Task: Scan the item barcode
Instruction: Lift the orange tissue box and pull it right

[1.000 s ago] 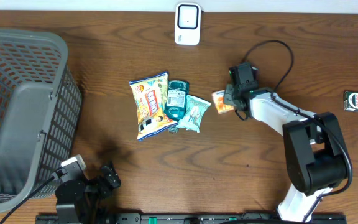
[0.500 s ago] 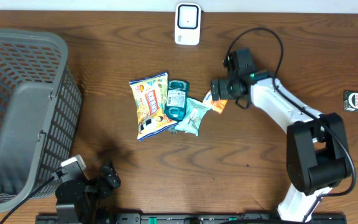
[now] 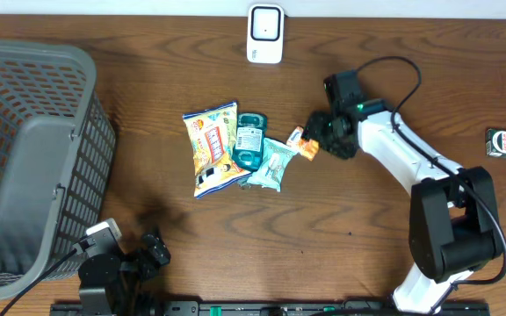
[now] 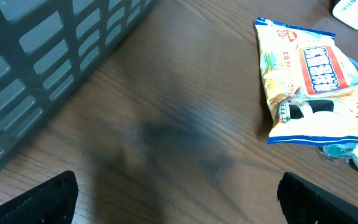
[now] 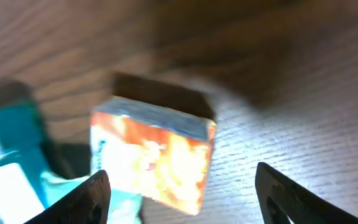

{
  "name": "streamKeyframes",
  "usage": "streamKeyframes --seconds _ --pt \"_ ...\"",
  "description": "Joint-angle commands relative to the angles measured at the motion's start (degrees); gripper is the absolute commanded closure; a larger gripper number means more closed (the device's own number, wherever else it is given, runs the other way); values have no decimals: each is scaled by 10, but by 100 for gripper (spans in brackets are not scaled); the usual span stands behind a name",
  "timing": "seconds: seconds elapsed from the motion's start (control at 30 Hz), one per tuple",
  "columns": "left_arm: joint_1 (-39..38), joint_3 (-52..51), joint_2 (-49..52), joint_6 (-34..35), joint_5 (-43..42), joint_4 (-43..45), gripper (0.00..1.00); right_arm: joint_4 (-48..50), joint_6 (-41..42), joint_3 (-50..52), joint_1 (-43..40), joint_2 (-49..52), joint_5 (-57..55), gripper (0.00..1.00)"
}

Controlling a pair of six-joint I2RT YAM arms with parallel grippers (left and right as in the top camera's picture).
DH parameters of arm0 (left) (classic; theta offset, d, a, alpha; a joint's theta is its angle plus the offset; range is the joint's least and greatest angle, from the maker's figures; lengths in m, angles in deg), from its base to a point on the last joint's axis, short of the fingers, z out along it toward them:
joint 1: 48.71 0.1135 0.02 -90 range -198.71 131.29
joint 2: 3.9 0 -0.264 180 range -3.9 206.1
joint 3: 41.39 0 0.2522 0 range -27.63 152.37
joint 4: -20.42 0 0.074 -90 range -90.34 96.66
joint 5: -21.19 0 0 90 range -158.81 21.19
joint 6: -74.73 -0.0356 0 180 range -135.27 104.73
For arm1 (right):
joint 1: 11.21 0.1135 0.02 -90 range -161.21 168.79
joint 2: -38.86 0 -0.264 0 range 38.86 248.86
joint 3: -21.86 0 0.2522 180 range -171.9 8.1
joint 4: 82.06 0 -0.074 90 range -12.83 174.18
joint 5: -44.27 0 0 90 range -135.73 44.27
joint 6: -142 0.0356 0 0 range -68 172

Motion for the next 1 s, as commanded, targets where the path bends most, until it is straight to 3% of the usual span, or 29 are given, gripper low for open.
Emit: streamKeyframes --seconds 0.0,0.37,0.67,0.77,0.97 --pt "3 5 -1 1 -7 -7 2 25 39 31 -3 3 1 31" --pt "3 5 -1 1 -7 -7 2 179 50 125 -3 7 -15 39" --pt "3 5 -1 1 -7 -7 2 167 50 127 6 40 -14 76" --pt "3 5 -1 1 -7 -7 2 142 49 127 5 46 0 99" --pt "3 5 -1 1 -7 -7 2 89 8 127 -23 3 117 99"
